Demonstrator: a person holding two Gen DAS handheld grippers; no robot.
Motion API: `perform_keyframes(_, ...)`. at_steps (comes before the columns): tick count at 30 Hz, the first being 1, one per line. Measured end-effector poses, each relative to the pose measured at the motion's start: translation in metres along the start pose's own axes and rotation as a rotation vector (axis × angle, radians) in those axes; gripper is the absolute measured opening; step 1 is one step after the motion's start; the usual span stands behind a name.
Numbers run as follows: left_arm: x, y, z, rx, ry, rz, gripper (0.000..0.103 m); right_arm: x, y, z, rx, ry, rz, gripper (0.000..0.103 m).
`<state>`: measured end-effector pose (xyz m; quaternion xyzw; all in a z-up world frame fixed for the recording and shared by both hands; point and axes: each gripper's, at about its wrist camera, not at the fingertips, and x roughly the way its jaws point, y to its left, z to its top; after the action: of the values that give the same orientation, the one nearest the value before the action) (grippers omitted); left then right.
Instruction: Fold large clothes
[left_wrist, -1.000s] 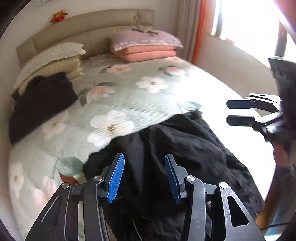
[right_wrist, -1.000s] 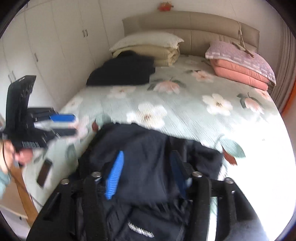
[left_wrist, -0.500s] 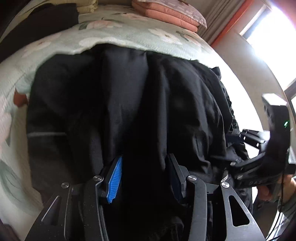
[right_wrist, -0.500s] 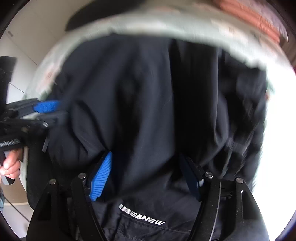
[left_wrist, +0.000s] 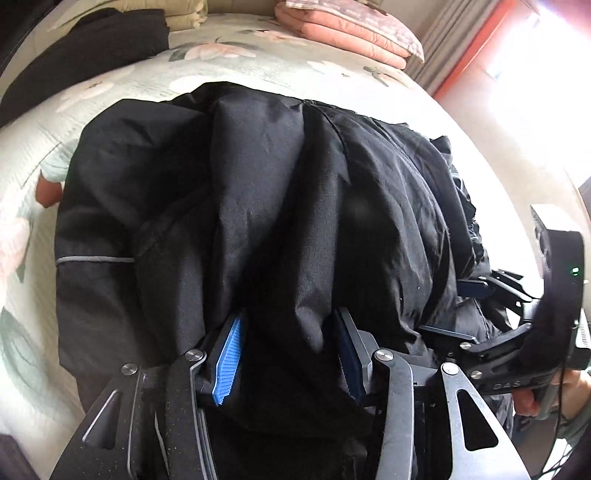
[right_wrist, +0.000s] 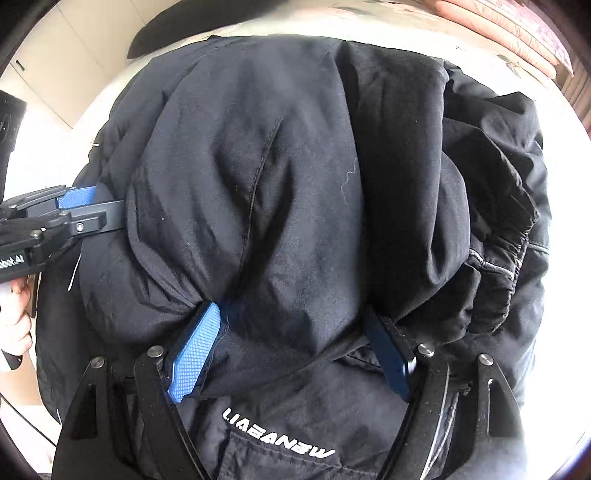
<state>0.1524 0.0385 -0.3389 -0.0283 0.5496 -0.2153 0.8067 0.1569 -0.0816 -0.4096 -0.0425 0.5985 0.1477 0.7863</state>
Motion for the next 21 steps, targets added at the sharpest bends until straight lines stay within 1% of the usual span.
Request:
perform_keyframes(3,-0.003,-0.001,0.0,-0.001,0.001,0.009,0.05,-0.02,-0.005,0.003,0.014,0.018,0.02,0.08)
perform_keyframes(5,-0.004,-0.003,0.002,0.005,-0.001,0.014,0.05,-0.036,-0.006,0.006,0.003,0.006,0.003,0.08)
perform_keyframes(8,-0.005,-0.005,0.003,0.005,-0.001,0.015,0.05,-0.069,-0.004,0.026,-0.011,-0.076,-0.033,0.082)
perform_keyframes(10,-0.003,-0.008,0.002,0.01,-0.008,0.019,0.05,-0.08,-0.006,0.049,0.003,-0.138,0.0,0.083)
perform_keyframes(11,-0.002,-0.01,0.001,0.017,-0.014,0.024,0.05,-0.078,-0.007,0.062,0.013,-0.159,0.005,0.083)
perform_keyframes(13,-0.003,-0.011,-0.004,0.033,-0.023,0.036,0.05,-0.063,-0.007,0.086,0.017,-0.173,-0.033,0.083)
perform_keyframes(14,-0.003,-0.012,-0.006,0.043,-0.028,0.041,0.05,-0.049,-0.005,0.097,0.002,-0.176,-0.047,0.083)
perform_keyframes(15,-0.003,-0.012,-0.007,0.049,-0.035,0.038,0.05,-0.031,-0.003,0.104,-0.017,-0.156,-0.082,0.083)
perform_keyframes(16,-0.002,-0.01,-0.007,0.05,-0.038,0.033,0.05,-0.012,-0.002,0.108,-0.038,-0.123,-0.113,0.084)
perform_keyframes(18,0.0,-0.004,-0.007,0.045,-0.033,0.013,0.051,0.014,-0.004,0.107,-0.048,-0.08,-0.132,0.089)
perform_keyframes(19,0.001,-0.001,-0.008,0.035,-0.032,-0.006,0.051,0.021,-0.005,0.104,-0.052,-0.083,-0.132,0.091)
perform_keyframes(21,0.0,0.003,-0.009,0.027,-0.04,-0.025,0.051,0.021,-0.005,0.104,-0.054,-0.097,-0.131,0.092)
